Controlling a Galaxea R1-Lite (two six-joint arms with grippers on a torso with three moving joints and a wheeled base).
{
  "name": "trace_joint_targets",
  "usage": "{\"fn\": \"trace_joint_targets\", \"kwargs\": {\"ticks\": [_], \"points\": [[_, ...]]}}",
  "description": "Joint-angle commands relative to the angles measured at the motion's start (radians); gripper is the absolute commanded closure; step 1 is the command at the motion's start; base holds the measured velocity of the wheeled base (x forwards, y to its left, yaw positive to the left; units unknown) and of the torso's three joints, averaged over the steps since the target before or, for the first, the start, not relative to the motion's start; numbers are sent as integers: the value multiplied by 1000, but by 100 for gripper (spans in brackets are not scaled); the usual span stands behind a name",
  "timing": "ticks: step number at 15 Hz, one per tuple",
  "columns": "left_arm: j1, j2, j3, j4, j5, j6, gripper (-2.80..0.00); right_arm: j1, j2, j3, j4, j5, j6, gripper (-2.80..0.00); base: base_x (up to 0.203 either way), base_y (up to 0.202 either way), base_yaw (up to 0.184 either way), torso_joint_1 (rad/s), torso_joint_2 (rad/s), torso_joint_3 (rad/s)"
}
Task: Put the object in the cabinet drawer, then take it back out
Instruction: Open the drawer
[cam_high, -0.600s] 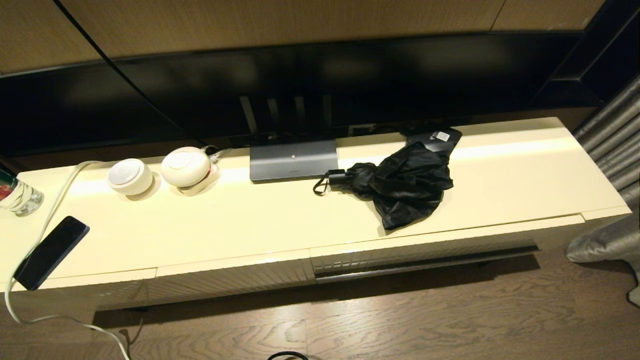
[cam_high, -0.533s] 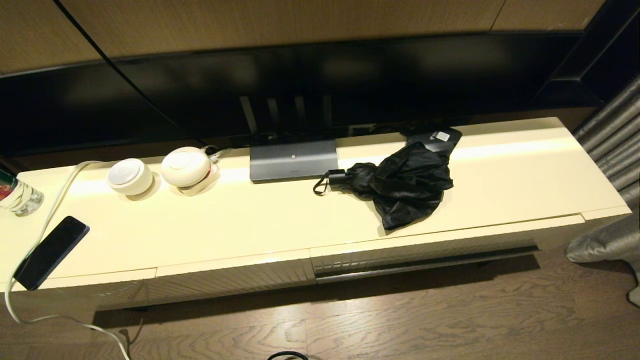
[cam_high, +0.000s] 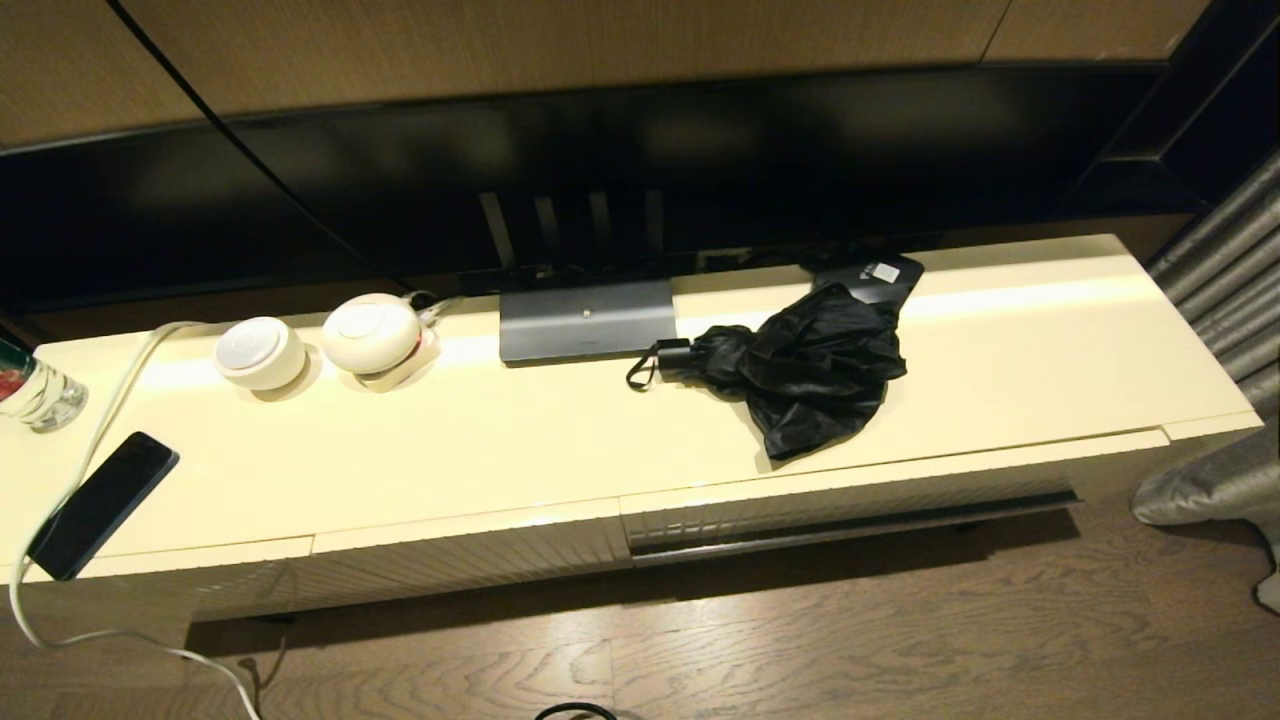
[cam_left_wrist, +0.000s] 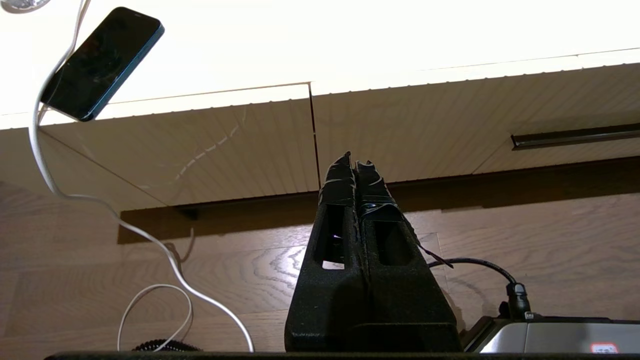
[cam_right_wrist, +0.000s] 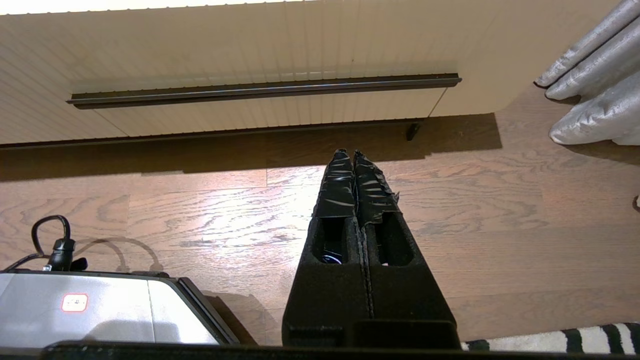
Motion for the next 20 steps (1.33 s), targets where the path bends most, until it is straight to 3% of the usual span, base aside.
{"fn": "trace_joint_targets", "kwargs": {"ticks": [1, 7, 14, 16, 20], "points": [[0, 1, 3, -2, 0, 0, 0, 2, 1, -2, 3, 0, 1, 0, 0, 0, 0, 0, 0, 0], [0, 1, 3, -2, 0, 0, 0, 1, -3, -40, 16, 5, -19, 0, 0, 0, 0, 0, 0, 0], [0, 1, 3, -2, 0, 0, 0, 2, 261, -317, 122, 60, -119, 0, 0, 0, 0, 0, 0, 0], [0, 1, 3, -2, 0, 0, 0, 11, 388, -399, 124, 84, -215, 0, 0, 0, 0, 0, 0, 0], [0, 1, 3, -2, 0, 0, 0, 22, 621, -506, 125, 137, -484, 0, 0, 0, 0, 0, 0, 0]]}}
